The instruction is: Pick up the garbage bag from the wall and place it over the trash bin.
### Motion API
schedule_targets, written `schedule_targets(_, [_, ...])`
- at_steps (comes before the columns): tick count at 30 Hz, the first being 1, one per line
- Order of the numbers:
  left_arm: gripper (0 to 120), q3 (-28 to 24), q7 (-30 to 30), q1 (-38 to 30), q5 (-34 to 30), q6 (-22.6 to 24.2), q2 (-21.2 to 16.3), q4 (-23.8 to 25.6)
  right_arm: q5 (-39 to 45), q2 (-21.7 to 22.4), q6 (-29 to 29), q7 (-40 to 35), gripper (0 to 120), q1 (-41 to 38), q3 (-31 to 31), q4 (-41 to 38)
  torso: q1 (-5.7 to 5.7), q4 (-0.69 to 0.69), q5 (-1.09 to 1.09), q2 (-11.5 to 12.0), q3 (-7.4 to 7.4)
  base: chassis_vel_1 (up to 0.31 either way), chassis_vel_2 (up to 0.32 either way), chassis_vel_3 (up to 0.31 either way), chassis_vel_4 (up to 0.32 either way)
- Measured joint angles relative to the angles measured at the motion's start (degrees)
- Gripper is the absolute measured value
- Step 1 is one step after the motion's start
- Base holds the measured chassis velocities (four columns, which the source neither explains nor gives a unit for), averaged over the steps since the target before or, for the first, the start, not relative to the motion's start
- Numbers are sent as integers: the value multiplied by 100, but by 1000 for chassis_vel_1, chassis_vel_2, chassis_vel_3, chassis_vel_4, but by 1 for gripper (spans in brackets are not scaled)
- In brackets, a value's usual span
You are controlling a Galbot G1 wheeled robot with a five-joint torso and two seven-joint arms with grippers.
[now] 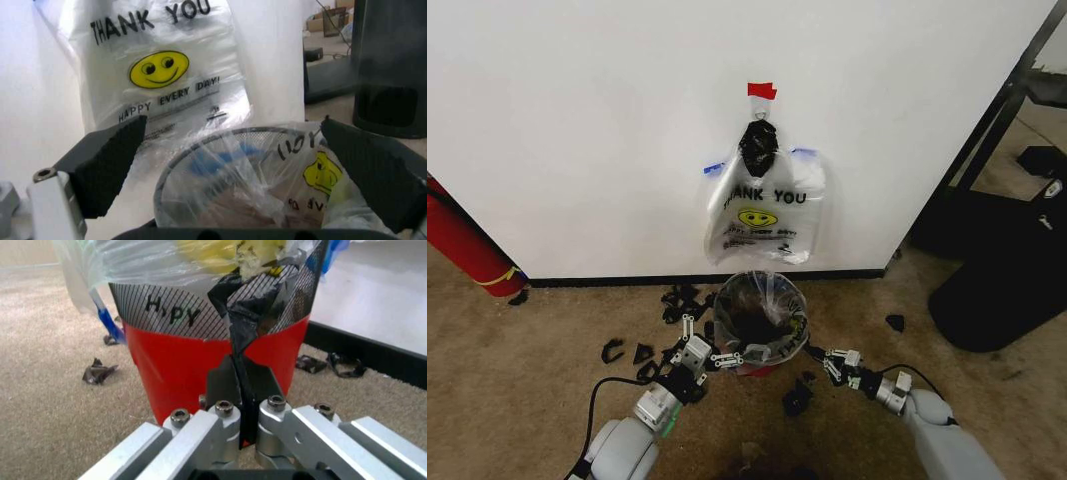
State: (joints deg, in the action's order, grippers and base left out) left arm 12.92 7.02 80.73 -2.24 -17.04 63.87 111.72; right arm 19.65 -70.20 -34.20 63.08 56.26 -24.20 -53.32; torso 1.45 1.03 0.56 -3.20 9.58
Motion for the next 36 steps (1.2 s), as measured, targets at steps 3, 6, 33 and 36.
schedule_targets(3, [100, 6, 1, 3, 3, -1, 2, 4, -71, -24, -41, -44, 0, 10, 10, 19, 0, 0, 0, 0, 0, 0, 0, 0, 0])
schedule_targets(6, [100, 8, 2, 3, 3, -2, 1, 10, -76, -22, -65, -53, 0, 21, 10, 15, 0, 0, 0, 0, 0, 0, 0, 0, 0])
schedule_targets(33, [100, 1566, 53, 51, -682, 60, 1154, 761, -803, -298, -132, -5248, 87, 2779, -553, -5688, -1, 0, 2, -1, 0, 0, 0, 0, 0])
schedule_targets(36, [100, 1794, 82, 166, -790, 244, 1279, 978, -1214, -756, 252, -6433, 94, 2968, -339, -6238, -1, 0, 1, -1, -1, 0, 0, 0, 0])
